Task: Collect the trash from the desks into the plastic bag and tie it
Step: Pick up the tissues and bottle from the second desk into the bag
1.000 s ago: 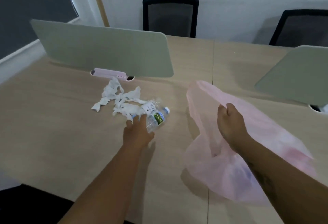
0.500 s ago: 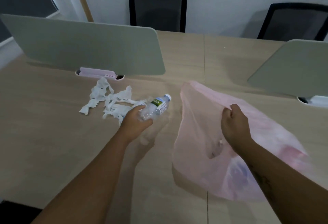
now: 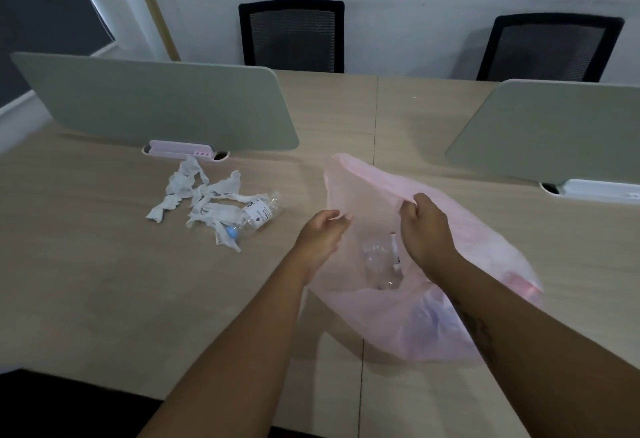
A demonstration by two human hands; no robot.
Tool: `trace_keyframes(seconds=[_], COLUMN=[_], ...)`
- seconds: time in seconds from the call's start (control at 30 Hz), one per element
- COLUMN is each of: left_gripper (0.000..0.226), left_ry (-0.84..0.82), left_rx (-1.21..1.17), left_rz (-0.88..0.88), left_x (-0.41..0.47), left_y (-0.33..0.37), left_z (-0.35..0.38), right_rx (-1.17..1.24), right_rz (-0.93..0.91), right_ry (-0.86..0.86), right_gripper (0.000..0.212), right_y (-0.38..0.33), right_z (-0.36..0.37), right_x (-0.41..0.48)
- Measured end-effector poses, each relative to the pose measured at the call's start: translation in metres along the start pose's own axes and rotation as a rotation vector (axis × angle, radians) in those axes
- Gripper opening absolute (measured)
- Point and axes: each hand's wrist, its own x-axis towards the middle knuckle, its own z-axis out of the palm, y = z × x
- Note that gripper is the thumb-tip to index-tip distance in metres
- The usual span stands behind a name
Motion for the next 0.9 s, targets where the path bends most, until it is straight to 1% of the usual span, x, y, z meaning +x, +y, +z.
trace_keyframes(seconds=[0.07,0.17,0.23,0.33,0.43,0.57,0.73,0.83,0.9], left_gripper=[0.041,0.036,0.042,0.060,0.072,0.080,0.085,0.080,0.075], left_ry=[0.134,0.285,0.354,0.439,0.451,0.395,0.356,0.379,0.396], left_rx=[0.126,0.290,0.400,0.617,0.825,1.041,1.097,1.173,1.144], left_rz=[0.059,0.084,0.075,0.054,0.027,0.046,0.039,0.026,0.024], left_x=[-0.003,-0.007,-0.007,0.003,0.020,0.054,0.098,0.106,0.109], left_y=[-0.002,-0.009,-0.017,-0.029,-0.035,-0.041,-0.050,-0.057,-0.056], left_z=[-0.011,-0.044,-0.067,-0.100,-0.124,-0.145,-0.160,-0.165,-0.165], right_rx=[-0.002,0.011,0.015,-0.001,-0.044,-0.100,-0.137,-0.149,-0.151], right_rz=[-0.008,-0.021,-0.024,-0.024,-0.026,-0.009,0.007,0.037,0.053], right_ry=[-0.022,-0.066,-0.092,-0.135,-0.133,-0.112,-0.095,-0.078,-0.070], right_gripper=[0.030,0.027,0.027,0.027,0.028,0.028,0.029,0.029,0.029], right_y=[0.003,0.008,0.010,0.008,0.004,0.002,0.002,0.005,0.007], right_z=[-0.003,0.003,0.013,0.032,0.052,0.078,0.099,0.104,0.104], right_x=[0.000,0.001,0.001,0.005,0.014,0.027,0.040,0.046,0.050])
